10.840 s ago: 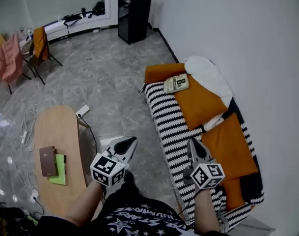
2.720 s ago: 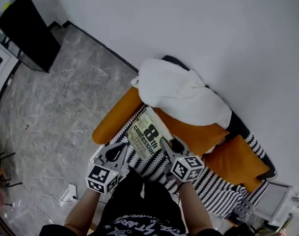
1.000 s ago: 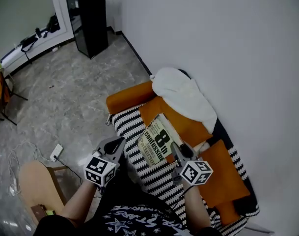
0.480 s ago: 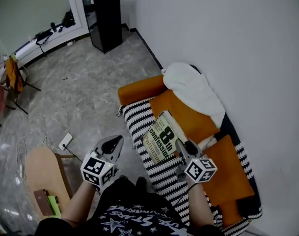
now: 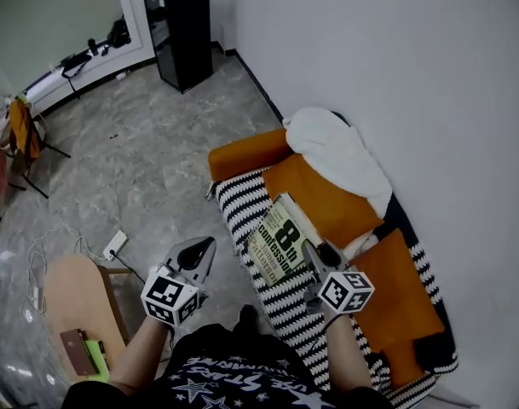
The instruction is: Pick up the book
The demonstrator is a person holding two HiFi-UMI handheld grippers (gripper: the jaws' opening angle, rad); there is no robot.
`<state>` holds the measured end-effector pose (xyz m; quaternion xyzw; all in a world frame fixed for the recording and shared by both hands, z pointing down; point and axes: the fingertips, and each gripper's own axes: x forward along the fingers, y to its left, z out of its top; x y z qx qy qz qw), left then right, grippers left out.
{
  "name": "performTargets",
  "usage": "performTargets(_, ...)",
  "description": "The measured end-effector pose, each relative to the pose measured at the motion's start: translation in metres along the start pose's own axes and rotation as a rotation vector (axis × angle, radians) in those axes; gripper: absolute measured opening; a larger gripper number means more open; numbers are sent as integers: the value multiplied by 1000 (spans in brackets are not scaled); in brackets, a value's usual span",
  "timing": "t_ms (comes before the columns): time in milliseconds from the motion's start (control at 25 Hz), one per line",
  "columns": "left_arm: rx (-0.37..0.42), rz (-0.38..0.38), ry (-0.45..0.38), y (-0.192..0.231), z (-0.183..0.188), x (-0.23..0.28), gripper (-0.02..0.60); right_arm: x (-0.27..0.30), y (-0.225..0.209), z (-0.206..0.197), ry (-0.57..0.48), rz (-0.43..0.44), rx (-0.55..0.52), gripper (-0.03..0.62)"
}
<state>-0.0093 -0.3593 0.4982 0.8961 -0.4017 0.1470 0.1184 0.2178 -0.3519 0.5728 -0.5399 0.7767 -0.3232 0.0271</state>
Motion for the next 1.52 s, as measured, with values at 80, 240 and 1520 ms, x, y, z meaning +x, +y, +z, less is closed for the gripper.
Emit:
performTargets(80,3,-16,-11,2,1,-10,8,-1,13,-3,-10,-6,-7,181)
performTargets(240,22,-35,-20,10,1,-33,8,-5,40,-12,-29,-18,-7,181)
performTargets(1520,42,-241,-31,10,-47,-192,6,-100,209,-113,-58,-105,-63,181)
